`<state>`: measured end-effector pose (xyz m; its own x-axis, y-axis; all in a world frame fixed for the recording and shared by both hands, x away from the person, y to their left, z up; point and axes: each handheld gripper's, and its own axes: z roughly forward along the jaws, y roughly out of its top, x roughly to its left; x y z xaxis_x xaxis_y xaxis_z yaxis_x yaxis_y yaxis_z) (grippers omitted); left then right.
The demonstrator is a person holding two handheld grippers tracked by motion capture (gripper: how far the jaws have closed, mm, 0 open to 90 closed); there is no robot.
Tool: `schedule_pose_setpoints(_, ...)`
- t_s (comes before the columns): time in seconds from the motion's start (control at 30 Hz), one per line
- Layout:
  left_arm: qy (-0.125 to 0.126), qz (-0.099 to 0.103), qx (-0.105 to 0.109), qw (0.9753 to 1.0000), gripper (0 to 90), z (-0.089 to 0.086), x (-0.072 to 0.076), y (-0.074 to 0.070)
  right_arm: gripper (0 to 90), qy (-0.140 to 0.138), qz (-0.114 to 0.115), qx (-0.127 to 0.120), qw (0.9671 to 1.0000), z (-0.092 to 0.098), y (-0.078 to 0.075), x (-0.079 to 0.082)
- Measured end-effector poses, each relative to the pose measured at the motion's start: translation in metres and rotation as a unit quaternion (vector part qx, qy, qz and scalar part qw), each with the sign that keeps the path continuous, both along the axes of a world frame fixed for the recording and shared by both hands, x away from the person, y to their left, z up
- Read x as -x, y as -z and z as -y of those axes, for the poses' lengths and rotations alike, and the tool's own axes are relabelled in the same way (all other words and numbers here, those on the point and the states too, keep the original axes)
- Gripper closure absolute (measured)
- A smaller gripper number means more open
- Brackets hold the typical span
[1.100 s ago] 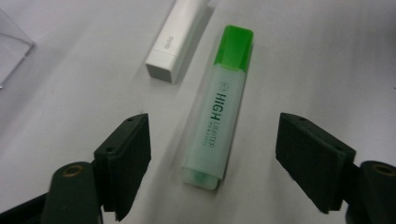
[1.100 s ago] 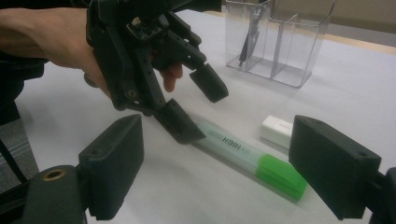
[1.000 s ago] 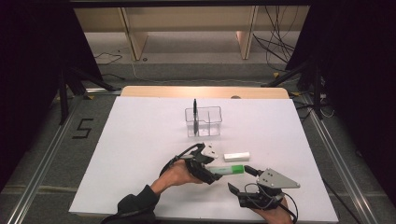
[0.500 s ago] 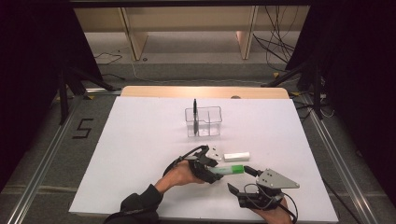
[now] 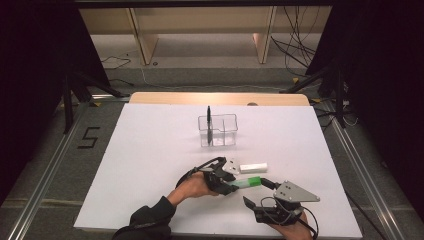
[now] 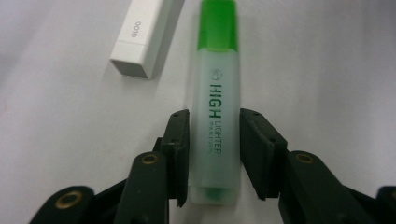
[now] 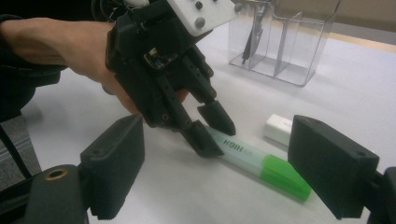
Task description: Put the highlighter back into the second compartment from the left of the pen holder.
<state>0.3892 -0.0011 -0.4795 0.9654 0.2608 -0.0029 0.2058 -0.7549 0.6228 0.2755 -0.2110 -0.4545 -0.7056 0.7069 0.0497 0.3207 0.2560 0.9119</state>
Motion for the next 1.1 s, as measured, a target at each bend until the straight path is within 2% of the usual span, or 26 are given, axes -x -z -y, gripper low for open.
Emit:
schedule_pose_setpoints(0.27, 0.002, 0.001, 0.0, 1.0, 65.6, 0.0, 0.0, -0.001, 19.8, 0.0, -0.001, 0.0, 1.0, 0.0, 0.0, 0.0)
schedule_pose_setpoints(0.57, -0.008, -0.022, 0.027, 0.9994, 65.8, -0.007, 0.001, -0.005, 19.9, 0.001, -0.002, -0.003, 1.0, 0.0, 0.0, 0.0)
schedule_pose_setpoints(0.7, -0.007, -0.016, 0.036, 0.9992, 65.8, -0.011, 0.005, -0.014, 19.9, 0.004, -0.005, -0.005, 1.0, 0.001, 0.0, 0.0)
schedule_pose_setpoints(0.9, -0.01, -0.009, 0.049, 0.9987, 65.8, -0.019, 0.01, -0.024, 20.2, 0.013, -0.009, -0.022, 0.9996, 0.005, -0.002, -0.002)
schedule_pose_setpoints(1.1, -0.028, -0.002, 0.063, 0.9976, 65.8, -0.032, 0.009, -0.03, 20.9, 0.021, -0.014, -0.032, 0.9992, 0.007, -0.003, -0.002)
